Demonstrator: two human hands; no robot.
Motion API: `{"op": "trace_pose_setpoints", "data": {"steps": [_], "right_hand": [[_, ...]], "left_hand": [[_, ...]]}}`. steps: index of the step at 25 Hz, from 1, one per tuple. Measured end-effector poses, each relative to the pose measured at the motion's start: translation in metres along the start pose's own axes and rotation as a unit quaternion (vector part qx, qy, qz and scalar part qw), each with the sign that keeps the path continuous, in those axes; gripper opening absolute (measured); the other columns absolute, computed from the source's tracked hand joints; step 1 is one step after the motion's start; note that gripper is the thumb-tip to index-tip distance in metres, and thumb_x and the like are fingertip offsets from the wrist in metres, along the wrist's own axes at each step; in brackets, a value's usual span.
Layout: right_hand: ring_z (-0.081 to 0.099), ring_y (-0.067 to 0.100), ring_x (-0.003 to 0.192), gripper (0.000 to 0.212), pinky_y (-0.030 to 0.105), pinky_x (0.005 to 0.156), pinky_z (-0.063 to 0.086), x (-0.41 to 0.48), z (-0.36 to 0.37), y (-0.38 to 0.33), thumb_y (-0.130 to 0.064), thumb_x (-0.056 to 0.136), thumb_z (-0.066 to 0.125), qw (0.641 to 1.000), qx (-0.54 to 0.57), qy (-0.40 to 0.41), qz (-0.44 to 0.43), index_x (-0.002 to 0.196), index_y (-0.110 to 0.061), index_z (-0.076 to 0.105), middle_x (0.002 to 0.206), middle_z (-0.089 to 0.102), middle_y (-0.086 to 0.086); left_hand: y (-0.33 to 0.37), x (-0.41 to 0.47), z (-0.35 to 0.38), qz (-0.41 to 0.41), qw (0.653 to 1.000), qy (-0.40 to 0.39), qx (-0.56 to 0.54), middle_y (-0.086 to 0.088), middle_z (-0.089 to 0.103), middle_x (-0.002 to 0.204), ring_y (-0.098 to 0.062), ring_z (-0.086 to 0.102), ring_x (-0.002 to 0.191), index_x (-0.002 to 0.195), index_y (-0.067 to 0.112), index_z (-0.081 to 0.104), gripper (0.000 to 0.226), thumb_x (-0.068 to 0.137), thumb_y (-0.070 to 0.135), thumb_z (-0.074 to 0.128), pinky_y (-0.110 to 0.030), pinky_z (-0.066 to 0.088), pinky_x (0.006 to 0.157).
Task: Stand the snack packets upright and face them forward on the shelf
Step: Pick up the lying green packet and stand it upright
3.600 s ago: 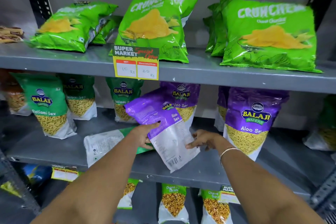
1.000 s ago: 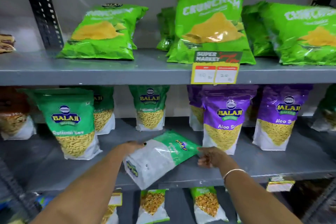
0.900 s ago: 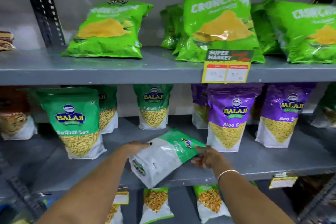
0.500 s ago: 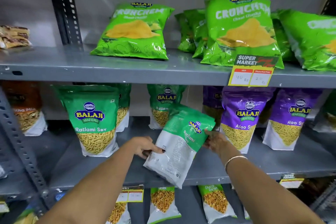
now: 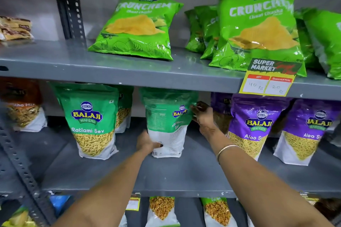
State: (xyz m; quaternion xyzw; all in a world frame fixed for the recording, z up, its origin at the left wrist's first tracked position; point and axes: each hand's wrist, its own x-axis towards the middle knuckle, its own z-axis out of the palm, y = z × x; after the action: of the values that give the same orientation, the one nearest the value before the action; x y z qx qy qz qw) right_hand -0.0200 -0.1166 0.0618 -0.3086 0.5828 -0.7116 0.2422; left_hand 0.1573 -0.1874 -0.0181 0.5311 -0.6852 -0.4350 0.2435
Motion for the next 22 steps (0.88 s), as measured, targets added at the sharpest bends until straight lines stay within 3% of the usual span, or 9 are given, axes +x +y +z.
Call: {"op": "trace_pose_setpoints", "data": {"steps": [4,7,9,11,13,15,17,19,22], "right_hand": [[0.055,0.009,0.056,0.029,0.018,0.05,0.048,-0.008,-0.006,0.003,-0.002,0.085,0.06,1.0,0.003,0.01,0.021,0.061,-0.018,0.051,0.061,0.057,-0.002],[0.058,0.01,0.064,0.01,0.02,0.053,0.042,-0.021,-0.026,0.017,-0.015,0.079,0.07,0.988,-0.085,-0.114,0.067,0.078,-0.014,0.06,0.067,0.065,-0.011],[0.054,0.014,0.064,0.027,0.021,0.047,0.044,-0.032,-0.033,0.036,-0.023,0.075,0.075,0.935,-0.232,-0.22,0.152,0.084,-0.008,0.054,0.074,0.059,-0.006],[0.052,0.012,0.059,0.025,0.023,0.048,0.049,-0.046,-0.028,0.048,-0.027,0.079,0.07,0.881,-0.288,-0.274,0.256,0.075,-0.014,0.05,0.071,0.053,0.001],[0.05,0.012,0.059,0.018,0.026,0.052,0.049,-0.054,-0.02,0.056,-0.024,0.085,0.063,0.882,-0.251,-0.276,0.289,0.077,-0.014,0.05,0.071,0.05,0.001],[0.049,0.011,0.063,0.015,0.029,0.058,0.048,-0.053,-0.018,0.06,-0.02,0.088,0.058,0.901,-0.205,-0.244,0.295,0.097,-0.012,0.05,0.076,0.051,0.0],[0.053,0.011,0.074,0.039,0.03,0.065,0.048,-0.05,-0.019,0.064,-0.014,0.087,0.059,0.907,-0.176,-0.235,0.302,0.122,-0.012,0.042,0.092,0.055,0.0],[0.054,0.013,0.095,0.061,0.033,0.074,0.048,-0.05,-0.021,0.067,-0.007,0.08,0.065,0.906,-0.193,-0.239,0.291,0.131,-0.009,0.033,0.112,0.052,0.001],[0.044,0.014,0.114,0.075,0.031,0.088,0.042,-0.051,-0.022,0.065,-0.009,0.073,0.074,0.892,-0.206,-0.301,0.268,0.131,-0.013,0.026,0.123,0.043,-0.003]], "left_hand": [[-0.008,0.003,0.01,-0.002,1.0,0.017,-0.006,-0.017,0.063,0.123,-0.032,0.059,0.113,0.118,0.001,0.051,0.072,0.057,0.014,0.086,-0.038,0.048,0.09],[-0.008,0.002,0.01,0.004,1.0,0.011,0.009,-0.016,0.061,0.126,-0.032,0.056,0.116,0.121,0.003,0.046,0.074,0.059,0.017,0.085,-0.039,0.048,0.094],[-0.008,-0.001,0.009,0.007,1.0,-0.012,0.021,-0.016,0.056,0.129,-0.033,0.053,0.119,0.121,0.004,0.039,0.073,0.064,0.015,0.082,-0.037,0.047,0.095],[-0.008,-0.005,0.007,0.017,0.998,-0.054,0.032,-0.017,0.052,0.129,-0.032,0.052,0.117,0.116,0.009,0.031,0.065,0.068,0.005,0.075,-0.035,0.045,0.091],[-0.012,-0.005,-0.001,0.02,0.994,-0.109,0.026,-0.017,0.052,0.127,-0.028,0.053,0.108,0.125,0.011,0.031,0.068,0.068,-0.002,0.067,-0.034,0.047,0.087],[-0.014,-0.006,-0.013,0.0,0.989,-0.15,0.002,-0.014,0.061,0.107,-0.02,0.055,0.089,0.124,0.01,0.045,0.056,0.073,-0.006,0.059,-0.028,0.046,0.073],[-0.015,-0.01,-0.023,-0.029,0.985,-0.167,-0.022,-0.005,0.06,0.084,-0.012,0.051,0.076,0.103,0.012,0.057,0.03,0.082,-0.008,0.05,-0.022,0.039,0.065],[-0.014,-0.013,-0.025,-0.031,0.985,-0.166,-0.037,0.0,0.059,0.084,-0.014,0.05,0.086,0.085,0.016,0.061,0.019,0.085,-0.002,0.053,-0.022,0.037,0.067],[-0.01,-0.014,-0.018,-0.005,0.985,-0.156,-0.076,0.003,0.058,0.082,-0.016,0.051,0.093,0.1,0.026,0.052,0.031,0.081,0.005,0.066,-0.025,0.039,0.07]]}}
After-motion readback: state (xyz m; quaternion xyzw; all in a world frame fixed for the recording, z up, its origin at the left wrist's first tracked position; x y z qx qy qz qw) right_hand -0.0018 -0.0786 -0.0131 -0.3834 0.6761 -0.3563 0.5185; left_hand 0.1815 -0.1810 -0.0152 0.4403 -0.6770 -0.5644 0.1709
